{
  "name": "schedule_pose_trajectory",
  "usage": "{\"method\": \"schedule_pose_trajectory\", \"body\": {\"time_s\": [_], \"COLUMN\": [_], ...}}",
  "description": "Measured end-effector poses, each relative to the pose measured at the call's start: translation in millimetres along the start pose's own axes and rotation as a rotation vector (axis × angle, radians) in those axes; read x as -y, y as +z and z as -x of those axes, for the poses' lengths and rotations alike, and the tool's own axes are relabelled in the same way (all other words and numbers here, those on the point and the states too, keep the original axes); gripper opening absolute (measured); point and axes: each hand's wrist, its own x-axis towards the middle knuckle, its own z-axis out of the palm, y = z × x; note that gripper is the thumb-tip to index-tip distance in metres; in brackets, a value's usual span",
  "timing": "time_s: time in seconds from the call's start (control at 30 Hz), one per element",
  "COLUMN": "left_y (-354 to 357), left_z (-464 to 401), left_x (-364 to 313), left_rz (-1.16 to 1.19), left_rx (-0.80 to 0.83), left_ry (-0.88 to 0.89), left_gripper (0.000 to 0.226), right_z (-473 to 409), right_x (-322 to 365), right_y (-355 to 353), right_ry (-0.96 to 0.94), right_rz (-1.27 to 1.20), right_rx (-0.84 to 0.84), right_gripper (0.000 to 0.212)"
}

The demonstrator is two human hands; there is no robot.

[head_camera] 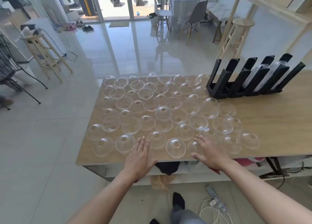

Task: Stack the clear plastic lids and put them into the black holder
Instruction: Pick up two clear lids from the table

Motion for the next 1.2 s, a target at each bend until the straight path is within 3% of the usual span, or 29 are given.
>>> {"method": "schedule_pose_trajectory", "body": {"time_s": [0.27,0.4,0.83,1.03,1.2], "left_y": [9.9,8.7,-13.9,-23.2,-20.4], "left_z": [16.7,16.8,2.6,-33.5,-48.4], "left_x": [0.2,-0.5,5.6,-15.9,-22.1], "left_rz": [0.009,0.119,0.250,0.281,0.265], "left_rx": [0.010,-0.034,-0.261,-0.254,-0.208], "left_ry": [-0.041,-0.049,-0.012,-0.025,-0.069], "left_gripper": [0.084,0.081,0.081,0.082,0.081], "right_z": [-2.0,-1.9,3.7,-17.5,-27.7], "right_x": [-5.5,-5.0,14.4,53.6,67.2], "right_y": [20.6,25.4,7.3,24.0,45.9], "right_ry": [0.035,0.094,-0.048,-0.114,-0.053], "right_rz": [0.047,0.006,-0.151,-0.111,-0.111], "right_rx": [0.024,-0.004,-0.235,-0.261,-0.225], "right_gripper": [0.080,0.076,0.078,0.076,0.076]}}
